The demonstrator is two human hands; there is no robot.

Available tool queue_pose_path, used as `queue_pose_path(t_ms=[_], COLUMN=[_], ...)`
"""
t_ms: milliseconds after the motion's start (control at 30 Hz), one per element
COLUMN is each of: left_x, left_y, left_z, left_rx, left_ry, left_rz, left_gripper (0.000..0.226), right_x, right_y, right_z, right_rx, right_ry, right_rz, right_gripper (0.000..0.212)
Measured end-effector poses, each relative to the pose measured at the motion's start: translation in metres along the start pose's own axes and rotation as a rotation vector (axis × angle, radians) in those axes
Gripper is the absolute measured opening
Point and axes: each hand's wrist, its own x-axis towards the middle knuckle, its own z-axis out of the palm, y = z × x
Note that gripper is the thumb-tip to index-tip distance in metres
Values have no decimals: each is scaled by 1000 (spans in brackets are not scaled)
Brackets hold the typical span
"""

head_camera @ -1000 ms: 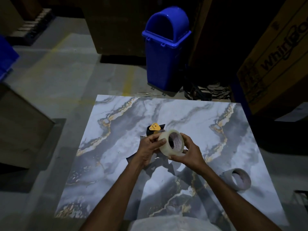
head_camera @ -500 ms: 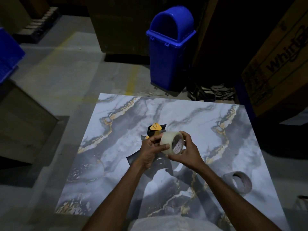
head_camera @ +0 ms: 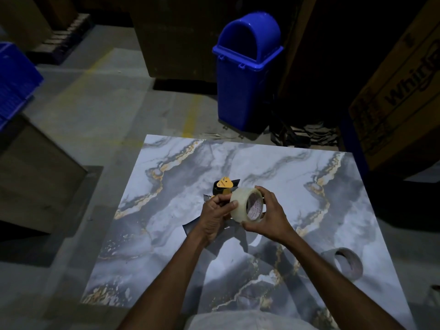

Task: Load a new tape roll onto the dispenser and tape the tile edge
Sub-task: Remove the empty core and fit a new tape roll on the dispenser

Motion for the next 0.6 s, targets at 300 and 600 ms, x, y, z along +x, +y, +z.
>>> queue_pose_path(t_ms=[300, 600], left_x=[18, 24], left_y=[17, 25], left_z=[-28, -23], left_rx=[1013, 1097], left_ry=[-318, -332], left_rz=[356, 441], left_gripper=[71, 47], right_x=[-2, 4], right_y=[2, 2], right_z=[-10, -20], right_rx=[-131, -186], right_ry=[-113, -161], right_rz=[-43, -115], right_gripper=[110, 109])
